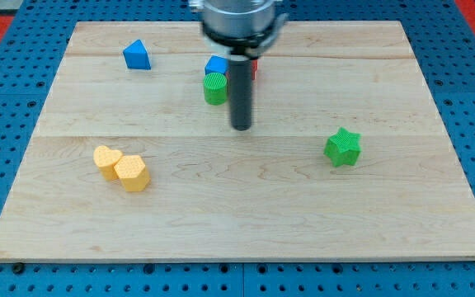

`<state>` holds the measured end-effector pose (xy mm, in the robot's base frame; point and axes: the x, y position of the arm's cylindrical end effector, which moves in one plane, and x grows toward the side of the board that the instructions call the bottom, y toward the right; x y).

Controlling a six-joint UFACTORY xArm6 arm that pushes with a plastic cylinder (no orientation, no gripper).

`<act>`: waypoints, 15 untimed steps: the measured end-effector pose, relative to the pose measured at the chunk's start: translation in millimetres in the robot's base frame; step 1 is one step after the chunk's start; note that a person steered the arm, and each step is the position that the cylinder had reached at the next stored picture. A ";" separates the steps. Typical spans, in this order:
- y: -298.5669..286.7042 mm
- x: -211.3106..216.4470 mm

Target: Slide the green star towards the green circle

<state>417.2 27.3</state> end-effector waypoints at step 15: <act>-51.7 14.3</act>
<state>431.4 -24.5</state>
